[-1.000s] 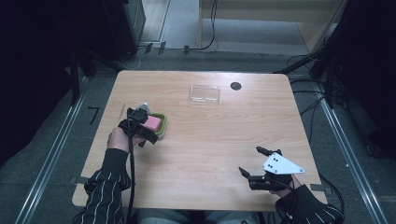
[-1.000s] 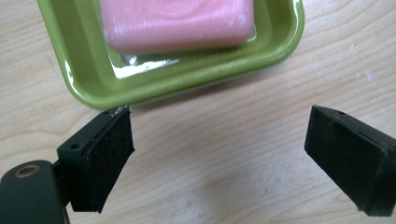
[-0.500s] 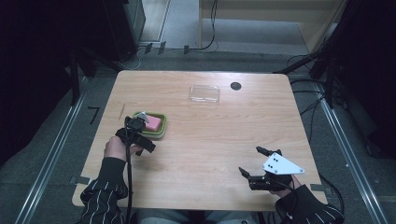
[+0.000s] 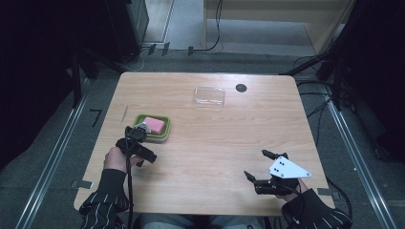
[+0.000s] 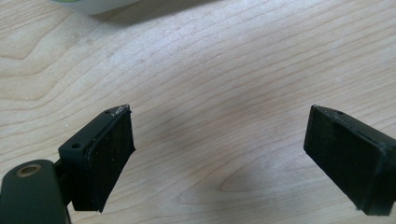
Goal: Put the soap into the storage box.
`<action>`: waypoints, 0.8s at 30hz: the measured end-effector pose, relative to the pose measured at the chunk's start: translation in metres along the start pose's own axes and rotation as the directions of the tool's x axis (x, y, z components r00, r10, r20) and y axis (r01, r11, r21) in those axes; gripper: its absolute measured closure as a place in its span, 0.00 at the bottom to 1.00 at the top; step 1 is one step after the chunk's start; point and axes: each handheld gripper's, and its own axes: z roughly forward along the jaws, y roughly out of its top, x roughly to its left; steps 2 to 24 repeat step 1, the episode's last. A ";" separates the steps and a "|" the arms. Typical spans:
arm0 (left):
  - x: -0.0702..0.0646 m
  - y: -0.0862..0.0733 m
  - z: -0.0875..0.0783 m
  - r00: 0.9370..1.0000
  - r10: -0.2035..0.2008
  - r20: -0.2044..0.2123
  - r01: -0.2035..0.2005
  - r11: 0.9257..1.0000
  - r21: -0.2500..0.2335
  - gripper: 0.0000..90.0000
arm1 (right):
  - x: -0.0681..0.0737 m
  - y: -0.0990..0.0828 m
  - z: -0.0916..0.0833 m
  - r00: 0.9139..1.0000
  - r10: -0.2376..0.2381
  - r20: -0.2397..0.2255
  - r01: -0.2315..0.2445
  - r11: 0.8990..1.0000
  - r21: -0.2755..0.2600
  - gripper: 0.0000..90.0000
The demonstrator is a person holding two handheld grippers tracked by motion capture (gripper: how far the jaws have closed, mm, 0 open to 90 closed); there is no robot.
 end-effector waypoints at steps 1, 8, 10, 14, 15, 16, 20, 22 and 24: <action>0.000 0.000 0.001 1.000 0.004 0.000 -0.004 1.000 0.002 0.10 | 0.000 0.000 0.000 1.000 0.000 0.000 0.000 1.000 0.001 0.15; 0.000 0.000 0.001 1.000 0.004 0.000 -0.004 1.000 0.002 0.10 | 0.000 0.000 0.000 1.000 0.000 0.000 0.000 1.000 0.001 0.15; 0.000 0.000 0.001 1.000 0.004 0.000 -0.004 1.000 0.002 0.10 | 0.000 0.000 0.000 1.000 0.000 0.000 0.000 1.000 0.001 0.15; 0.000 0.000 0.001 1.000 0.004 0.000 -0.004 1.000 0.002 0.10 | 0.000 0.000 0.000 1.000 0.000 0.000 0.000 1.000 0.001 0.15; 0.000 0.000 0.001 1.000 0.004 0.000 -0.004 1.000 0.002 0.10 | 0.000 0.000 0.000 1.000 0.000 0.000 0.000 1.000 0.001 0.15; 0.000 0.000 0.001 1.000 0.004 0.000 -0.004 1.000 0.002 0.10 | 0.000 0.000 0.000 1.000 0.000 0.000 0.000 1.000 0.001 0.15; 0.000 0.000 0.001 1.000 0.004 0.000 -0.004 1.000 0.002 0.10 | 0.000 0.000 0.000 1.000 0.000 0.000 0.000 1.000 0.001 0.15; 0.000 0.000 0.001 1.000 0.004 0.000 -0.004 1.000 0.002 0.10 | 0.000 0.000 0.000 1.000 0.000 0.000 0.000 1.000 0.001 0.15; 0.000 0.000 0.001 1.000 0.004 0.000 -0.004 1.000 0.002 0.10 | 0.000 0.000 0.000 1.000 0.000 0.000 0.000 1.000 0.001 0.15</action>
